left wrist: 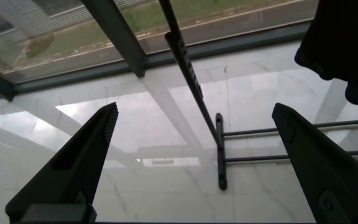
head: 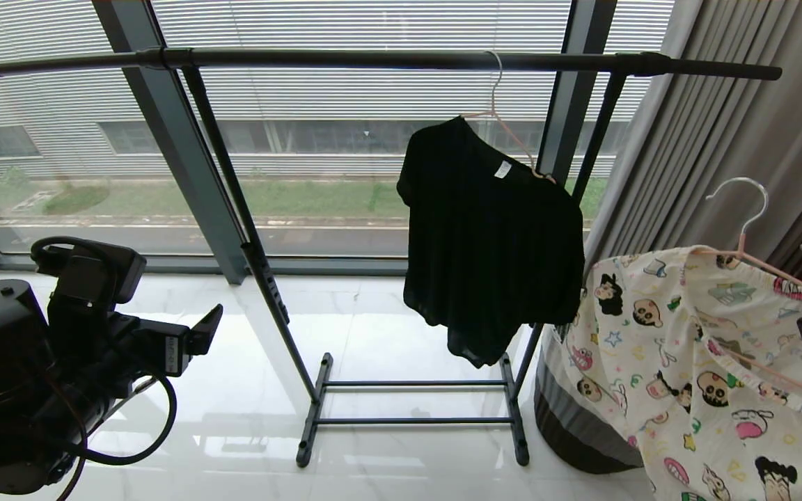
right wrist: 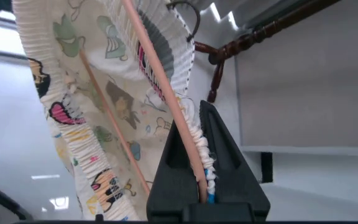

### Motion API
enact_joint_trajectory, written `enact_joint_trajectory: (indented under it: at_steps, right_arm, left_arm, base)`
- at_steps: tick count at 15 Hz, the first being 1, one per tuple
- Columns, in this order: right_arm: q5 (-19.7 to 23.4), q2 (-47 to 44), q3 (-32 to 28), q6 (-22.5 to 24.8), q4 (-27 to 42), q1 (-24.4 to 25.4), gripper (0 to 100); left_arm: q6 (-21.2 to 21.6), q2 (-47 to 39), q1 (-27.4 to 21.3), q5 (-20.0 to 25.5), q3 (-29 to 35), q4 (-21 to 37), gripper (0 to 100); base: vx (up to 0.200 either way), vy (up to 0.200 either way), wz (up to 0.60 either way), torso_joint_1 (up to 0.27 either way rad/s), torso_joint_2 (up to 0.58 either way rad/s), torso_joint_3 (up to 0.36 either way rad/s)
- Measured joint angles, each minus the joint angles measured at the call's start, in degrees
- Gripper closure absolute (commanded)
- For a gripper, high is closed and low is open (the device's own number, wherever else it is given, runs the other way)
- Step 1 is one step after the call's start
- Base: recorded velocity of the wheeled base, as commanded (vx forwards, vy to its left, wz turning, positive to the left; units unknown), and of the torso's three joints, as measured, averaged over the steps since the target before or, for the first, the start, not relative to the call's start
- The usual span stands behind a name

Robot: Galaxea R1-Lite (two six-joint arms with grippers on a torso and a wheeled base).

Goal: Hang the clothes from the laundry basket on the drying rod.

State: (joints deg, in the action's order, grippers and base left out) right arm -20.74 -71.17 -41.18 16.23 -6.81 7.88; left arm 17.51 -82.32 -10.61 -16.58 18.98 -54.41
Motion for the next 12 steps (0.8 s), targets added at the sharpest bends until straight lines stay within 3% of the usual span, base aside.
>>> enact_joint_trajectory:
  at_steps: [4,9,12]
  right_arm:
    - [0.0,-4.9,-5.6,-0.3,-4.9,1.7,100]
    - [-0.1,-10.4,-12.5,-2.2,-5.1,8.2,100]
    - [-0.3,-14.2,-18.4,-4.8,-5.4,11.4,100]
  left_arm:
    - [0.0,-0.1,0.0,0.0,0.0,0.0,0]
    - [0.0,-0.1,0.0,0.0,0.0,0.0,0]
    - [-0.2,-0.1,0.0,0.0,0.1,0.0,0]
  base:
    - [0.0,0.0,0.0,0.0,0.0,0.0]
    - [0.0,0.0,0.0,0.0,0.0,0.0]
    - [0.2,0.0,0.0,-0.009,0.0,0.006]
